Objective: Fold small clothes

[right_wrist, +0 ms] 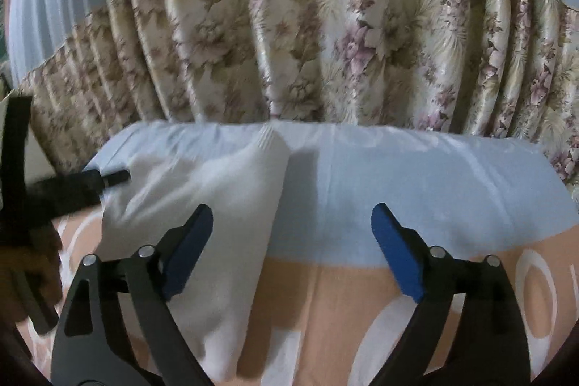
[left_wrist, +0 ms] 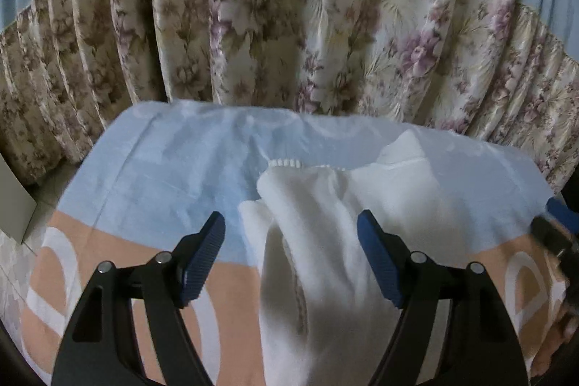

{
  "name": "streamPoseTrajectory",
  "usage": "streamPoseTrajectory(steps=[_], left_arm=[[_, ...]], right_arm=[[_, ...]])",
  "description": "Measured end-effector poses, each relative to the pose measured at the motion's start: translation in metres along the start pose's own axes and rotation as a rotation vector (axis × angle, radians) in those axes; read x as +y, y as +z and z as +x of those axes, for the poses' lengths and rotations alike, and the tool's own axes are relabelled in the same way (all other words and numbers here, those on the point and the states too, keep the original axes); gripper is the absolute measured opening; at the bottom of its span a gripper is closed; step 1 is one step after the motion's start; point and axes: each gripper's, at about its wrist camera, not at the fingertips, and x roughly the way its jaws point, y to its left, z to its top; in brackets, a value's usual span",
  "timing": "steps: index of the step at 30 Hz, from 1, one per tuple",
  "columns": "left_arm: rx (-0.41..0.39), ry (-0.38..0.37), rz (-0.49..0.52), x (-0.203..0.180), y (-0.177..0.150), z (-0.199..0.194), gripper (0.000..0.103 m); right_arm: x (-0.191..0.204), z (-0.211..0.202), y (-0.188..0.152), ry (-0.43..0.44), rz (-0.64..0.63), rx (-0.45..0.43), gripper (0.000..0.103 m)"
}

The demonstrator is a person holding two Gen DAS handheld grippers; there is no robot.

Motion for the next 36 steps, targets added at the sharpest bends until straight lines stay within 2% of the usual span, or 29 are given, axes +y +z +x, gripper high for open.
streamPoseTrajectory(steps=[4, 7, 10, 12, 14, 15, 17, 18, 19, 20, 21, 22, 26, 36], left_arm=[[0.036, -0.001, -0.011, 0.006, 0.007, 0.020, 0.074], [0.099, -0.023, 0.064, 0.001, 0.005, 0.037, 0.008], [0.069, 0.030, 0.158, -0.005, 0.005, 0.036, 0.008], [0.044, 0.088, 0.180, -0.001, 0.006, 0.036, 0.009], [0.018, 0.203, 0.224, 0.003, 0.002, 0.041, 0.019], [0.020, 0.238, 0.254, 0.002, -0.006, 0.046, 0.021], [-0.019, 0.266, 0.293, -0.003, -0.017, 0.049, 0.021], [-0.052, 0.279, 0.299, -0.003, -0.021, 0.045, 0.025], [-0.086, 0.305, 0.297, -0.003, -0.024, 0.041, 0.041], [-0.119, 0.345, 0.288, -0.002, -0.027, 0.037, 0.066], [-0.160, 0.397, 0.266, 0.003, -0.031, 0.032, 0.074], [-0.169, 0.397, 0.243, 0.009, -0.034, 0.030, 0.079], [-0.165, 0.350, 0.148, 0.033, -0.046, 0.015, 0.086], [-0.106, 0.228, 0.126, 0.033, -0.097, -0.033, 0.086]], right_arm=[[-0.005, 0.014, 0.010, 0.017, 0.029, 0.013, 0.091], [-0.004, 0.022, 0.009, 0.021, 0.021, 0.032, 0.092], [-0.002, 0.032, 0.005, 0.026, 0.019, 0.057, 0.092], [0.001, 0.035, 0.004, 0.026, 0.012, 0.063, 0.092], [0.004, 0.037, 0.005, 0.026, 0.012, 0.062, 0.092], [0.006, 0.039, 0.006, 0.029, 0.014, 0.062, 0.092], [0.013, 0.042, 0.004, 0.038, 0.009, 0.069, 0.092], [0.018, 0.044, 0.002, 0.046, 0.001, 0.080, 0.092], [0.020, 0.046, 0.000, 0.053, -0.004, 0.089, 0.092], [0.024, 0.047, -0.004, 0.057, -0.013, 0.099, 0.092], [0.027, 0.049, -0.009, 0.058, -0.024, 0.110, 0.092], [0.029, 0.049, -0.012, 0.058, -0.029, 0.120, 0.093], [0.030, 0.051, -0.039, 0.063, -0.049, 0.177, 0.094], [0.013, 0.022, -0.086, 0.063, -0.046, 0.218, 0.100]])
